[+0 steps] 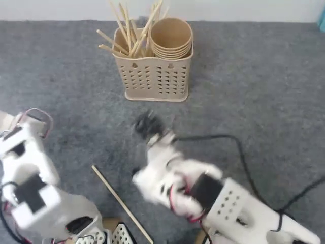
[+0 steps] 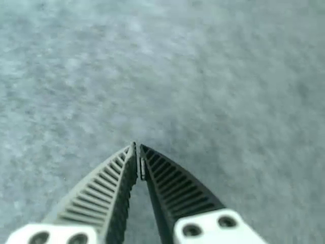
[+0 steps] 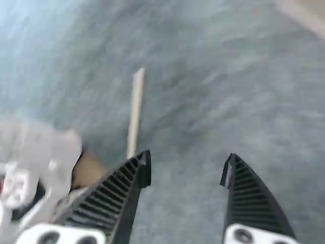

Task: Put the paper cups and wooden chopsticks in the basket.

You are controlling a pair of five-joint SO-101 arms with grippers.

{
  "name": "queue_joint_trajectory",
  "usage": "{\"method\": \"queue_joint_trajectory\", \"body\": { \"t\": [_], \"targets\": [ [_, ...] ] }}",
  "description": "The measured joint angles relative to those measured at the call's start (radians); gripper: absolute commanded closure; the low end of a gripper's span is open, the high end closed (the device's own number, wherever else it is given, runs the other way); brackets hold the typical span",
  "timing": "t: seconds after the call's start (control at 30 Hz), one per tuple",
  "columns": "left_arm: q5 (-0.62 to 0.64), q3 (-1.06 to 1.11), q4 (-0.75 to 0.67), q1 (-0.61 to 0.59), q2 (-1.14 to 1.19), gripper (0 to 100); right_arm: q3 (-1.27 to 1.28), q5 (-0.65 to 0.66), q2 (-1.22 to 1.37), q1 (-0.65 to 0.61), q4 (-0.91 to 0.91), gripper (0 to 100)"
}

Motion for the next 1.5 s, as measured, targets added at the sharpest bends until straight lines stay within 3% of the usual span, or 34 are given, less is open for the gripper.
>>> {"method": "queue_joint_trajectory", "body": {
  "t": [0.17,0.43,0.53,0.73,1.0,1.5],
  "targets": [
    [0.094,-0.216,0.132,-0.069,0.219,99,0.183,0.000,-0.009,-0.207,-0.210,76.1],
    [0.103,-0.351,0.247,-0.075,0.296,99,0.290,0.000,0.052,-0.244,-0.489,76.1],
    [0.103,-0.351,0.247,-0.075,0.296,99,0.292,0.000,0.081,-0.244,-0.500,78.5],
    [0.107,-0.351,0.247,-0.086,0.296,99,0.292,0.000,0.095,-0.238,-0.483,99.5],
    [0.167,-0.379,0.245,-0.150,0.311,99,0.325,0.000,0.098,-0.238,-0.471,86.0],
    [0.173,-0.381,0.233,-0.193,0.311,99,0.207,-0.043,0.529,-0.186,-0.503,89.4]
  ]
}}
